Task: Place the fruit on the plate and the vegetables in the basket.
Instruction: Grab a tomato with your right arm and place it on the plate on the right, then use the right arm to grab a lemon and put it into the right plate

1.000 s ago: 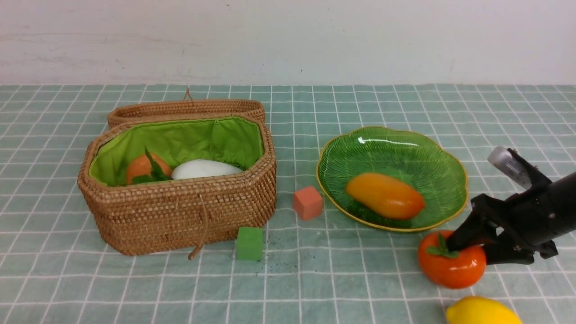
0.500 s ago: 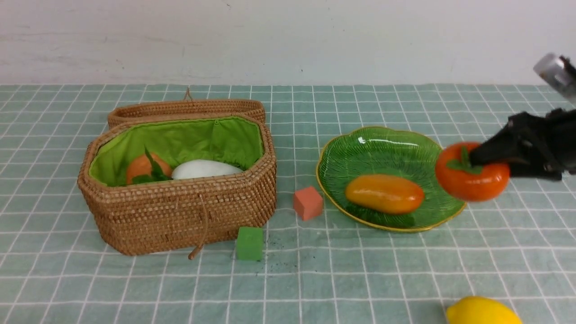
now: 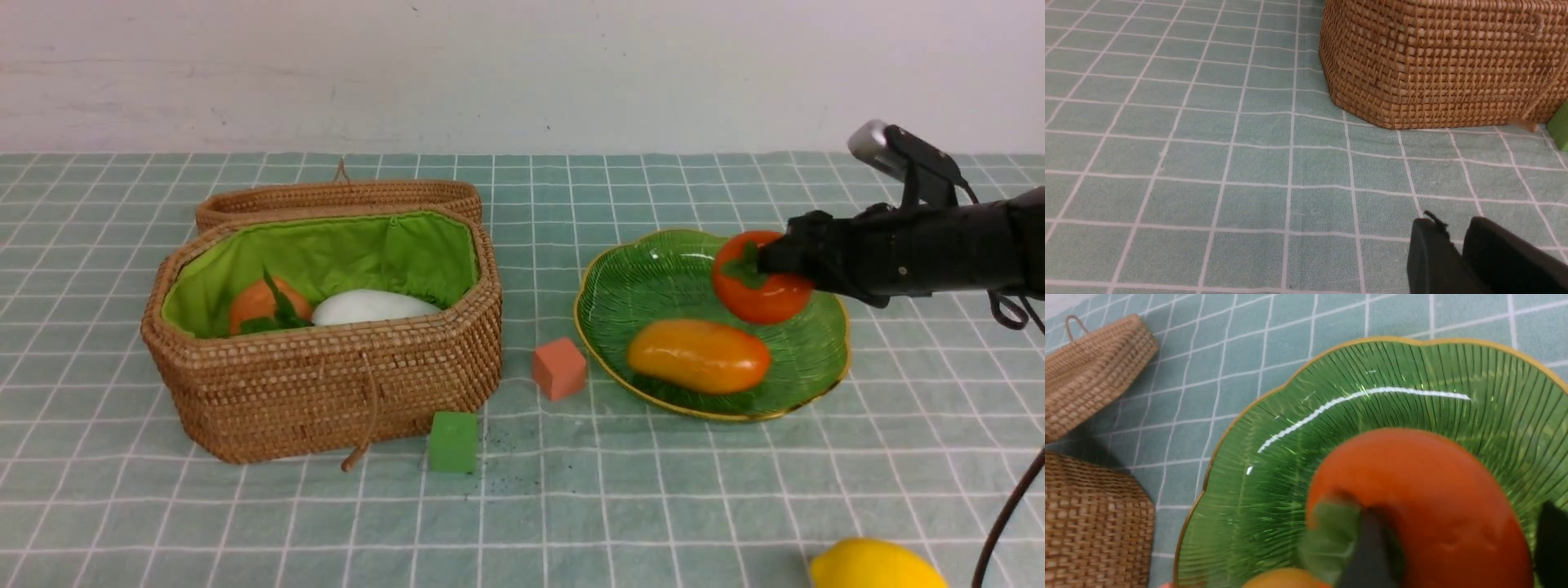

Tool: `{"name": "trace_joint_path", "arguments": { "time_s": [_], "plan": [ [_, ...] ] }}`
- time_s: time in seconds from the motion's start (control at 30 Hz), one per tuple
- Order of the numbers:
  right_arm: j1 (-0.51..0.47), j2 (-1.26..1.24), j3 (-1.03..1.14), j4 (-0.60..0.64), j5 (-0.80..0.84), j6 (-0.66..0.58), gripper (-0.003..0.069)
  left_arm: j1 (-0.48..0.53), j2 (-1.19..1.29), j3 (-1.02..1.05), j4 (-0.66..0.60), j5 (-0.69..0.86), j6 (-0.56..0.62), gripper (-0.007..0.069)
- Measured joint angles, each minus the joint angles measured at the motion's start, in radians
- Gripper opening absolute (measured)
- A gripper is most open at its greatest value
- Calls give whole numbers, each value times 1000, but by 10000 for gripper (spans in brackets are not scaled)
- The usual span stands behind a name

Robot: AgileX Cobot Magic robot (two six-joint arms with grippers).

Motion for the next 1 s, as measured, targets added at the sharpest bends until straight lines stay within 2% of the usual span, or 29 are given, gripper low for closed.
{"name": "trace_joint_path", "arguments": {
  "time_s": [0.03,0.07,0.13,0.27,0.4,0.5,0.63,0.83,0.87,0.93,0.97,1.0],
  "plan": [
    [0,0,0,0,2,0,559,0,0,0,0,0,0,122],
    [-7,-3,0,-3,22,0,624,0,0,0,0,0,0,124],
    [-25,-21,0,-15,57,23,668,0,0,0,0,0,0,124],
    [-81,-114,0,-58,171,112,668,0,0,0,0,0,0,130],
    [-111,-286,10,-245,372,134,624,0,0,0,0,0,0,133],
    [-58,-412,81,-371,430,136,589,0,0,0,0,0,0,134],
    [61,-542,231,-563,505,168,582,0,0,0,0,0,0,138],
    [237,-662,391,-871,555,360,644,0,0,0,0,0,0,145],
    [246,-665,396,-896,555,375,648,0,0,0,0,0,0,145],
    [293,-668,414,-1060,552,482,664,0,0,0,0,0,0,148],
    [293,-668,415,-1071,550,482,665,0,0,0,0,0,0,148],
    [312,-663,416,-1141,531,523,668,0,0,0,0,0,0,149]
  ]
}}
